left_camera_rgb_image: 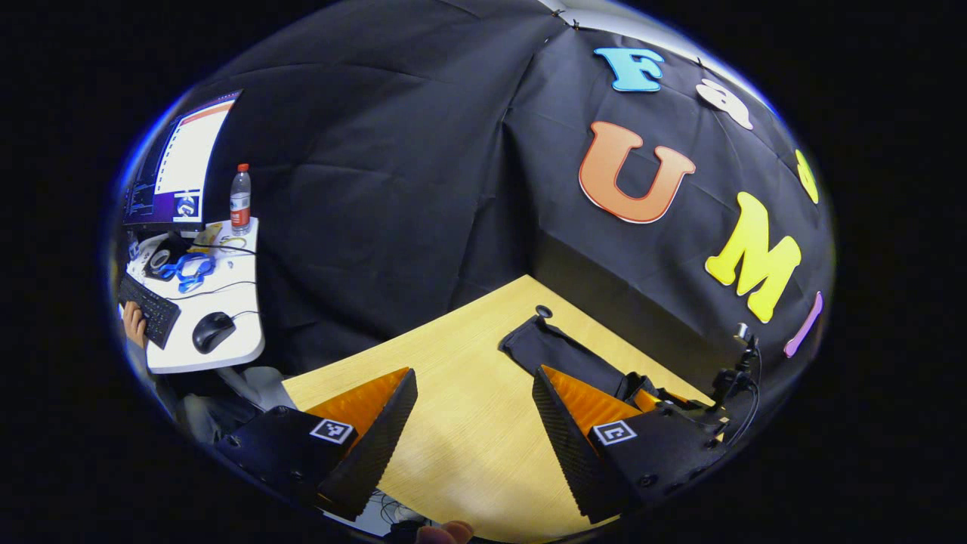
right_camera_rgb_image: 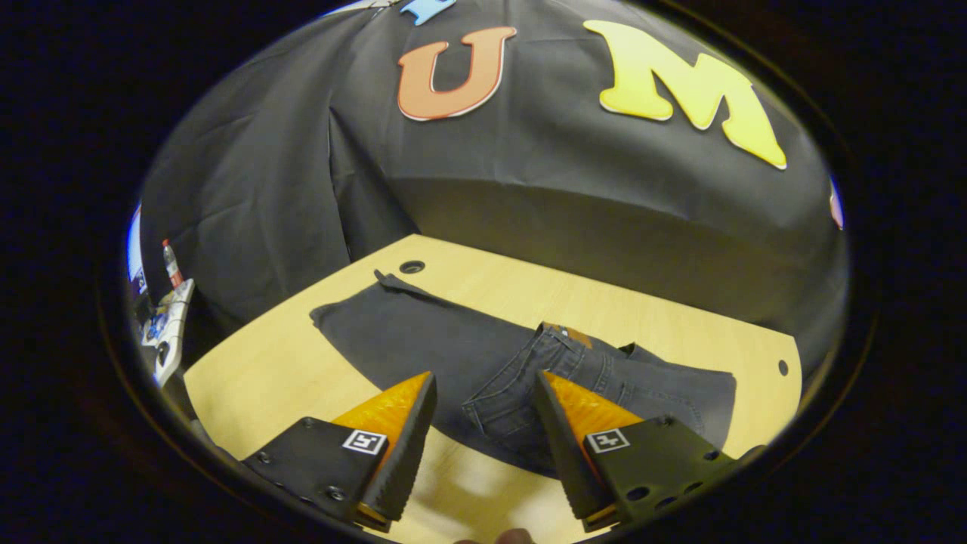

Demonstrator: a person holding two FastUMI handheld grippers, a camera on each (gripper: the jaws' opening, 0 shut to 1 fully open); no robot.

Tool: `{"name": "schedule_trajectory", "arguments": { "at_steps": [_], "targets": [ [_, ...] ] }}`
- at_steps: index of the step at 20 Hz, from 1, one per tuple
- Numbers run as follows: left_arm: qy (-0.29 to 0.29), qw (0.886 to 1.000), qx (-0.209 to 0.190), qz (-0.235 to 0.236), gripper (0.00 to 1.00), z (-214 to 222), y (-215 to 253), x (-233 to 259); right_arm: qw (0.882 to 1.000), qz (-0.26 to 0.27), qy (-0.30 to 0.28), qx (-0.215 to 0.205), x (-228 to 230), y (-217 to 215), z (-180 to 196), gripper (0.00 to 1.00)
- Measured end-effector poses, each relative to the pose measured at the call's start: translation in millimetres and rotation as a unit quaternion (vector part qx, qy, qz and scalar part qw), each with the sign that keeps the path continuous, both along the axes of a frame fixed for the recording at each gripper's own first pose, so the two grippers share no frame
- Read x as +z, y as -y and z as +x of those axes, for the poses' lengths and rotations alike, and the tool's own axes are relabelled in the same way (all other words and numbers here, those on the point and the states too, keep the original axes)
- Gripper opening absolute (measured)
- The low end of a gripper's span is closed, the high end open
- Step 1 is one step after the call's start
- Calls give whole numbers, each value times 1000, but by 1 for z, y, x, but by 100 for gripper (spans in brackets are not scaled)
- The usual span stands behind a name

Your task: Grasp the waist and the cuffs of the jeans and fold them to make the two legs overlap; first hold the waist and fold one-third of the jeans toward the cuffs, then hold the cuffs and fold the remaining one-third in the same direction to finish folding.

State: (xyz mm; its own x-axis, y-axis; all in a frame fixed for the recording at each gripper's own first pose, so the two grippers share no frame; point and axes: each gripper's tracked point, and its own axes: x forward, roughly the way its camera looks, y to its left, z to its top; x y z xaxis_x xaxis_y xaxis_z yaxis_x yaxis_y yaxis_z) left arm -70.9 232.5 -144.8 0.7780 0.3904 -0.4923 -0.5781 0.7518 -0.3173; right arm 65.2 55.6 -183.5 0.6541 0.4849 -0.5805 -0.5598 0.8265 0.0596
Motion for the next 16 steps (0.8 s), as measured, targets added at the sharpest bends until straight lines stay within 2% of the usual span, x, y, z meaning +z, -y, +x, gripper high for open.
{"name": "schedule_trajectory", "arguments": {
  "at_steps": [3, 5, 7, 9, 11, 13, 14, 16],
  "targets": [
    [19, 999, -26, -40, 99, 30, 4, -12, 1000, 21, 16, 8, 54, 21, -17, 84],
    [21, 993, -49, -107, 99, 55, 16, -32, 999, 30, 25, 10, 87, 39, -33, 88],
    [30, 980, -60, -187, 99, 86, 27, -54, 999, 42, 15, 6, 108, 56, -56, 86],
    [40, 961, -50, -271, 99, 114, 30, -75, 999, 29, 19, 10, 123, 77, -75, 91],
    [40, 944, -28, -326, 99, 135, 21, -102, 999, 4, 39, 10, 137, 104, -86, 93],
    [39, 938, -3, -344, 99, 155, 10, -125, 999, -15, 47, -17, 142, 135, -89, 91],
    [41, 936, 6, -349, 99, 165, 5, -133, 998, -21, 41, -37, 141, 150, -87, 93],
    [47, 927, 17, -371, 99, 187, -2, -146, 996, -26, 28, -79, 141, 178, -84, 91]
  ]
}}
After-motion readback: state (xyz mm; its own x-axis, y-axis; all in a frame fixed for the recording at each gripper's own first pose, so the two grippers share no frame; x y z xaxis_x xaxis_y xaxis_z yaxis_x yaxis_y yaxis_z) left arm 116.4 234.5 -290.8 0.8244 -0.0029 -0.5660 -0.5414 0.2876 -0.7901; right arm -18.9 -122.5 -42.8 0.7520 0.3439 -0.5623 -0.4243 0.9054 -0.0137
